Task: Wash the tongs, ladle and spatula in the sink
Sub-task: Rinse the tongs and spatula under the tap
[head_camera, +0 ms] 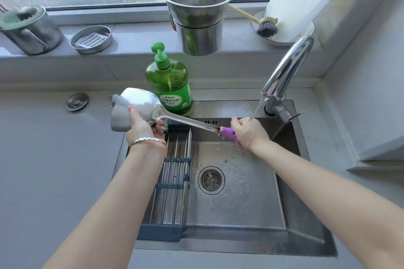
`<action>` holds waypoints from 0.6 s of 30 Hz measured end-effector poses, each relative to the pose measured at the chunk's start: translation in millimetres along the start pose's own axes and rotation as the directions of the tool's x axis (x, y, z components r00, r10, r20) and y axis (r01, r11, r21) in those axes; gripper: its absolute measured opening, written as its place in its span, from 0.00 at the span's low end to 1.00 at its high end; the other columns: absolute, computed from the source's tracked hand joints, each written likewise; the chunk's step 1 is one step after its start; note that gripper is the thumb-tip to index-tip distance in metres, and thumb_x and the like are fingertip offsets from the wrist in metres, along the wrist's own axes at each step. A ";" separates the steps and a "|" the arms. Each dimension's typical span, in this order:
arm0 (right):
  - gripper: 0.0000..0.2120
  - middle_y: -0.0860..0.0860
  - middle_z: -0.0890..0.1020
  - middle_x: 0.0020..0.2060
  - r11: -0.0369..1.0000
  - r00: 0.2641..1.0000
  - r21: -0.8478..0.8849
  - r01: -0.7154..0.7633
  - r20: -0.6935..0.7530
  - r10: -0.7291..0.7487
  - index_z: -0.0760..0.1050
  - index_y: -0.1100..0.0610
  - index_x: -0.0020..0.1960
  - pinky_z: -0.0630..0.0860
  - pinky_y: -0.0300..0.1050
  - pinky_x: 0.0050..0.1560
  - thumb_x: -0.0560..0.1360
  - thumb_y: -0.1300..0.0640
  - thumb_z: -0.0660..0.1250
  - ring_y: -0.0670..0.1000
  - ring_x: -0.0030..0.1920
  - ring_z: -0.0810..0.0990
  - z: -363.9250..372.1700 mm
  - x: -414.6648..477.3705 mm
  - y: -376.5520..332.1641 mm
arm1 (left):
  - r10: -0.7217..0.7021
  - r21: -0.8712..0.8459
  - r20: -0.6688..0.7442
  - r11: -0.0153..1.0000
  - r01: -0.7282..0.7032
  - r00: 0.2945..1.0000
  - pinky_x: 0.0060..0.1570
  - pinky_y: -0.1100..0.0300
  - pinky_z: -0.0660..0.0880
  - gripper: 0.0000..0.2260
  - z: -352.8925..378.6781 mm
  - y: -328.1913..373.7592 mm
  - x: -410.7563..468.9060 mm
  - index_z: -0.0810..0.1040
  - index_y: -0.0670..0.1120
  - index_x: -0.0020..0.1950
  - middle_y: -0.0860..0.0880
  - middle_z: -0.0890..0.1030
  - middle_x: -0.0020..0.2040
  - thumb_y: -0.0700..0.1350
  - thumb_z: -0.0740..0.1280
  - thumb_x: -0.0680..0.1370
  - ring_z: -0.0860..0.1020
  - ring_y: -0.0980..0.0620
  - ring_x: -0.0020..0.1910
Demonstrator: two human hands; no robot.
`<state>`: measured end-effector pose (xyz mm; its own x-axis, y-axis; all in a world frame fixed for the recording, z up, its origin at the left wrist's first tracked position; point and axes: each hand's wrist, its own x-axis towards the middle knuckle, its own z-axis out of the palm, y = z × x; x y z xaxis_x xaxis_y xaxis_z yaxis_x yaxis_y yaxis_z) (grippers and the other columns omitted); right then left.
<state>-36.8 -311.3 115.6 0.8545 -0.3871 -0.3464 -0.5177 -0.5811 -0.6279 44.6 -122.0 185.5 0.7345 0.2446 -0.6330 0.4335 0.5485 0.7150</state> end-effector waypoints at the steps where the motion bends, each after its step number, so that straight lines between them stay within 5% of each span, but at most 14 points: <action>1: 0.23 0.58 0.74 0.31 0.997 0.994 -0.078 0.023 -0.109 -0.032 0.64 0.57 0.28 0.66 0.44 0.36 0.80 0.52 0.50 0.57 0.36 0.74 2.7 -3.0 -2.0 | -0.017 -0.012 -0.009 1.000 0.017 1.000 0.15 0.70 0.64 0.15 0.2 0.1 0.3 0.67 0.42 0.41 0.46 0.74 0.34 0.52 0.62 0.78 0.66 0.57 0.13; 4: 0.22 0.60 0.79 0.37 0.981 0.977 -0.182 0.071 -0.187 -0.105 0.70 0.57 0.33 0.65 0.45 0.39 0.81 0.49 0.49 0.59 0.41 0.76 5.2 -8.3 -0.1 | -0.066 -0.002 -0.016 0.998 0.066 0.998 0.15 0.70 0.64 0.15 -2.3 -1.4 3.6 0.66 0.41 0.50 0.45 0.75 0.35 0.53 0.62 0.78 0.66 0.57 0.13; 7: 0.28 0.55 0.78 0.28 1.000 0.975 0.019 0.020 0.221 -0.023 0.75 0.58 0.31 0.69 0.43 0.34 0.79 0.43 0.49 0.53 0.29 0.75 -5.5 -12.7 4.5 | -0.089 0.013 0.017 0.996 0.089 0.996 0.16 0.70 0.66 0.16 -6.3 -7.3 5.4 0.68 0.40 0.52 0.45 0.77 0.39 0.54 0.63 0.78 0.68 0.58 0.14; 10: 0.30 0.49 0.71 0.20 0.952 0.757 0.196 -0.235 0.652 0.053 0.74 0.59 0.32 0.67 0.36 0.23 0.78 0.38 0.50 0.47 0.19 0.68 -23.0 -21.1 8.9 | -0.150 0.047 0.114 0.988 0.146 0.982 0.19 0.69 0.67 0.14 -7.3 -24.3 -6.1 0.71 0.43 0.44 0.48 0.76 0.37 0.54 0.63 0.78 0.69 0.58 0.18; 13: 0.29 0.48 0.70 0.19 0.904 0.624 0.282 -0.322 0.781 -0.021 0.74 0.58 0.37 0.65 0.35 0.22 0.78 0.37 0.49 0.44 0.17 0.65 -33.5 -29.0 7.8 | -0.262 0.026 0.248 0.964 0.264 0.933 0.21 0.69 0.67 0.13 -4.2 -44.7 -19.4 0.72 0.50 0.37 0.51 0.77 0.30 0.56 0.62 0.78 0.69 0.57 0.22; 15: 0.26 0.47 0.68 0.20 0.914 0.656 0.287 -0.286 0.754 -0.031 0.75 0.57 0.40 0.65 0.35 0.22 0.79 0.39 0.50 0.44 0.17 0.64 -38.1 -33.5 6.1 | -0.317 0.051 0.309 0.947 0.318 0.896 0.18 0.70 0.63 0.14 -1.7 -59.3 -18.6 0.73 0.54 0.35 0.54 0.76 0.26 0.60 0.60 0.77 0.66 0.58 0.18; 18: 0.26 0.45 0.67 0.18 0.984 0.830 0.143 -0.109 0.558 0.011 0.74 0.56 0.35 0.65 0.38 0.25 0.79 0.40 0.51 0.45 0.17 0.64 -50.9 -47.8 6.3 | -0.379 0.255 0.252 0.914 0.317 0.891 0.16 0.70 0.60 0.17 0.3 -83.0 -8.1 0.74 0.54 0.36 0.55 0.71 0.30 0.64 0.59 0.75 0.65 0.60 0.22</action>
<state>-83.1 -332.9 163.7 0.7270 0.0719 -0.6828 -0.5961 -0.4274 -0.6797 2.8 -169.7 131.4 0.6212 -0.1912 -0.7600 0.7618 0.3746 0.5284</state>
